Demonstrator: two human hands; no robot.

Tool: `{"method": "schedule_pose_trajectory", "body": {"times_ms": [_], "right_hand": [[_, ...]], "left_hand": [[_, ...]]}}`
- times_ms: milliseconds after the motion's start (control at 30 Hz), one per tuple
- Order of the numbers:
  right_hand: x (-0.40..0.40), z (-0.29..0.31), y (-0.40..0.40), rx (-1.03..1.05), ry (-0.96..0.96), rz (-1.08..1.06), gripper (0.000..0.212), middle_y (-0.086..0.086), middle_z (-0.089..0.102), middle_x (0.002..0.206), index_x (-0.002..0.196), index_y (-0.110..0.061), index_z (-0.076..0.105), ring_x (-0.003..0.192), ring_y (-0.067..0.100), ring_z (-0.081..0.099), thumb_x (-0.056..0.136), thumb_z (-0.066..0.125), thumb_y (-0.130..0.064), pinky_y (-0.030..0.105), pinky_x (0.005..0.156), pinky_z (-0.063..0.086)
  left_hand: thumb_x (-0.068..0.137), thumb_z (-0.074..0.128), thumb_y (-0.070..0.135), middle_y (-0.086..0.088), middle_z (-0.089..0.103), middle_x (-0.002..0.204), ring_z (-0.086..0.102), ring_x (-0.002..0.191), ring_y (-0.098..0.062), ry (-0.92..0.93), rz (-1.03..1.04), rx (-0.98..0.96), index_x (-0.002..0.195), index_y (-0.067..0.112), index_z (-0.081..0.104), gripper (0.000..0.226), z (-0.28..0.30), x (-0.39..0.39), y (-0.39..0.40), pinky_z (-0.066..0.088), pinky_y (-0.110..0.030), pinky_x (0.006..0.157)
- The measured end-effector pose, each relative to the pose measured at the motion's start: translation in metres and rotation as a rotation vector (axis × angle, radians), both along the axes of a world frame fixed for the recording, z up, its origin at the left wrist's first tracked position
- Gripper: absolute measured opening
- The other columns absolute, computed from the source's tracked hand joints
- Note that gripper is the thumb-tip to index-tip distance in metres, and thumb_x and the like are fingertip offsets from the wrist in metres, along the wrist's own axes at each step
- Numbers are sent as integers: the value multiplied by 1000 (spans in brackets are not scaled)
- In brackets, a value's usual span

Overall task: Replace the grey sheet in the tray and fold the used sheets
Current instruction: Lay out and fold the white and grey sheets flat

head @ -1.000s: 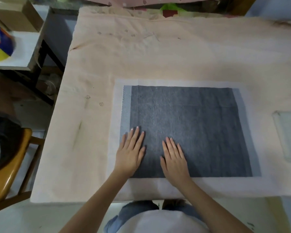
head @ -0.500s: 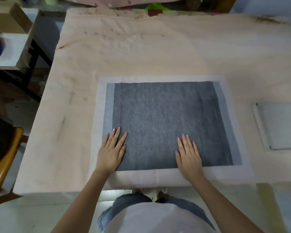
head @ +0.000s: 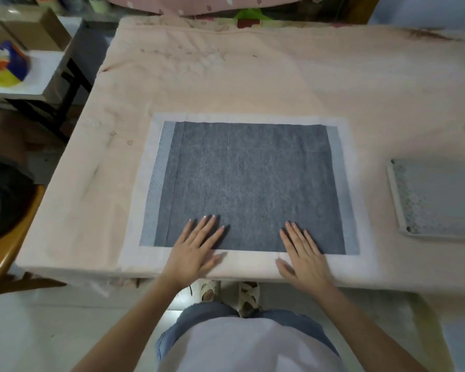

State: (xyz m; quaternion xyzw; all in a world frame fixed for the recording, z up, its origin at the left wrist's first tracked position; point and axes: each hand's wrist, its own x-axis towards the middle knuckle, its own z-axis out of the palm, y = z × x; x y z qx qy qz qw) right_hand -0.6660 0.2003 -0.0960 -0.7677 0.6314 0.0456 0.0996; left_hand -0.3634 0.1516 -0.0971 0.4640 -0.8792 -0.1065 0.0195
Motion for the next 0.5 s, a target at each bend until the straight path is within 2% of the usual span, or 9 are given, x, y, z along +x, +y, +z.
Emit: {"method": "schedule_pose_trajectory", "body": {"times_ms": [133,200,433,500], "right_hand": [[-9,-5,22,18,-2,28,73,11,38,149,139,-9,45,137,24,36,89,34,-60,41,112,21],[-16,-6,30,19,0,41,75,11,40,148,138,-10,48,136,24,39,84,39,-62,40,112,19],[-24,-7,33,-7,4,79,67,10,50,140,131,-12,56,128,24,50,86,35,-57,34,113,15],[-24,-6,33,-26,-19,76,65,9,53,138,128,-13,59,126,24,52,87,36,-56,35,111,21]], "left_hand": [[92,38,60,-4,24,155,18,145,-23,-6,29,11,147,23,31,66,-14,-18,34,16,-48,115],[91,39,61,-3,26,154,20,144,-23,-30,60,35,146,22,34,68,-16,-18,41,19,-49,114],[92,37,59,-4,27,154,20,144,-24,-81,19,72,146,21,34,66,-18,-14,44,19,-48,114],[93,33,58,-5,31,152,25,142,-26,-88,1,45,144,20,38,64,-17,-12,43,19,-46,113]]}}
